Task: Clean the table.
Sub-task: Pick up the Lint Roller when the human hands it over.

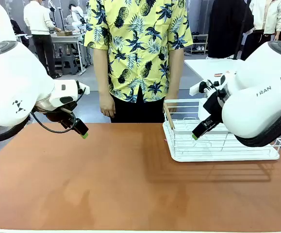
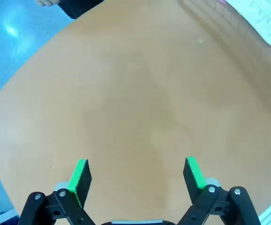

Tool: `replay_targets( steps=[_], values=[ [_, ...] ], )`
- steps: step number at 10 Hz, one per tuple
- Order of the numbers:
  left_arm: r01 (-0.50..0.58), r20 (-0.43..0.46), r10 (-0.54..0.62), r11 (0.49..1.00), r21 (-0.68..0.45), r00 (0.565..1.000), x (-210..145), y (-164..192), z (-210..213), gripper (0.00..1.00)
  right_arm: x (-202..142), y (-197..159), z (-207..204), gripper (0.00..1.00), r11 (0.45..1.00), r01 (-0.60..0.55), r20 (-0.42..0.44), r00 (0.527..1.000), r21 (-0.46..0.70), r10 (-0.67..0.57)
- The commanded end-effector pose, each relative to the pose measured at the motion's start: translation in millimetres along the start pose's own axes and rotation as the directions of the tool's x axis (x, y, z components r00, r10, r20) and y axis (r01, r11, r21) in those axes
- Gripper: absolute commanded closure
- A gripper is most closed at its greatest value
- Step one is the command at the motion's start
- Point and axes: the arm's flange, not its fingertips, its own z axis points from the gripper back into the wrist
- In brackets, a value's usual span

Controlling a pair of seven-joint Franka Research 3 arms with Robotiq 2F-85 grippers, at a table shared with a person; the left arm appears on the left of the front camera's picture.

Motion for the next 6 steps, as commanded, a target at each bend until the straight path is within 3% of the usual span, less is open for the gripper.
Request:
replay_targets(
  steps=[1,6],
  values=[
    [0.0,0.0,0.0,1.0,0.0,1.0,0.0,-0.2,0.0,0.0,0.0,0.0,0.0,0.0,1.0,0.0,0.0,1.0,0.0,0.0],
    [0.0,0.0,0.0,1.0,0.0,1.0,0.0,-0.2,0.0,0.0,0.0,0.0,0.0,0.0,1.0,0.0,0.0,1.0,0.0,0.0]
  ],
)
